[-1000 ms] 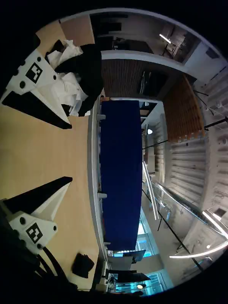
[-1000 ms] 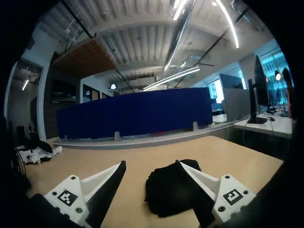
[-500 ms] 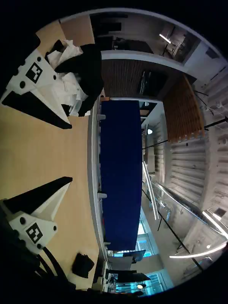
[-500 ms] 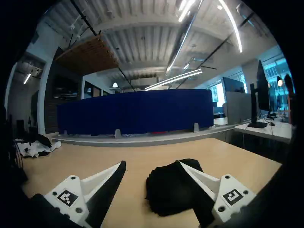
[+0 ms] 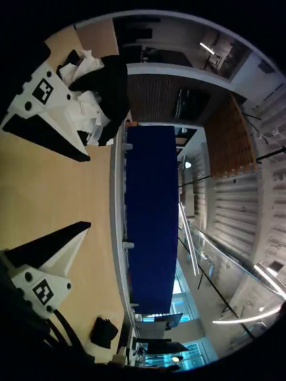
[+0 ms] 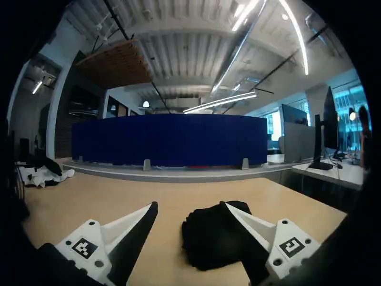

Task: Fold towel

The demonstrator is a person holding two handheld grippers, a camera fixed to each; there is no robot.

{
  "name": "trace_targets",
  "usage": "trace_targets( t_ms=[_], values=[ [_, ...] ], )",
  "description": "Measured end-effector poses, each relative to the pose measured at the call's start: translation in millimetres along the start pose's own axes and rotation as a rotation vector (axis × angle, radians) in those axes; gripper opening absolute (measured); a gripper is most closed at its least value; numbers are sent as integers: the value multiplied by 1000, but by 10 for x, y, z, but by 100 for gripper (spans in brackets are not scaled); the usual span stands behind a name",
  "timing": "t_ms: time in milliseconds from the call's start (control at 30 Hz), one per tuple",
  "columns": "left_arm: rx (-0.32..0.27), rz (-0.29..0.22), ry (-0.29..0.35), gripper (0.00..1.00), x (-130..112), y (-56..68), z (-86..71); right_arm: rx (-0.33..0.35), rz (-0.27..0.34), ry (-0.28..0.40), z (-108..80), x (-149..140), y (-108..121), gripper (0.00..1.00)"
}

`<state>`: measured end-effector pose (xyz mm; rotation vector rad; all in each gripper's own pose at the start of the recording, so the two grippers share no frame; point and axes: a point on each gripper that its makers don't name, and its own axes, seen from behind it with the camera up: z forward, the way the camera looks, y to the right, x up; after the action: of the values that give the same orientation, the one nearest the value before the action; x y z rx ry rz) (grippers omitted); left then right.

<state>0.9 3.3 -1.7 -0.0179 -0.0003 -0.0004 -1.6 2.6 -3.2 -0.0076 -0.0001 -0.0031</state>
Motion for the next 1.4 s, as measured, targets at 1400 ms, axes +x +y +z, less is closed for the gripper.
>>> trace_targets(
  t_ms=[1400],
  values=[
    [0, 0, 0, 93, 9, 8, -7, -1, 2, -1, -3, 9, 10, 100]
  ],
)
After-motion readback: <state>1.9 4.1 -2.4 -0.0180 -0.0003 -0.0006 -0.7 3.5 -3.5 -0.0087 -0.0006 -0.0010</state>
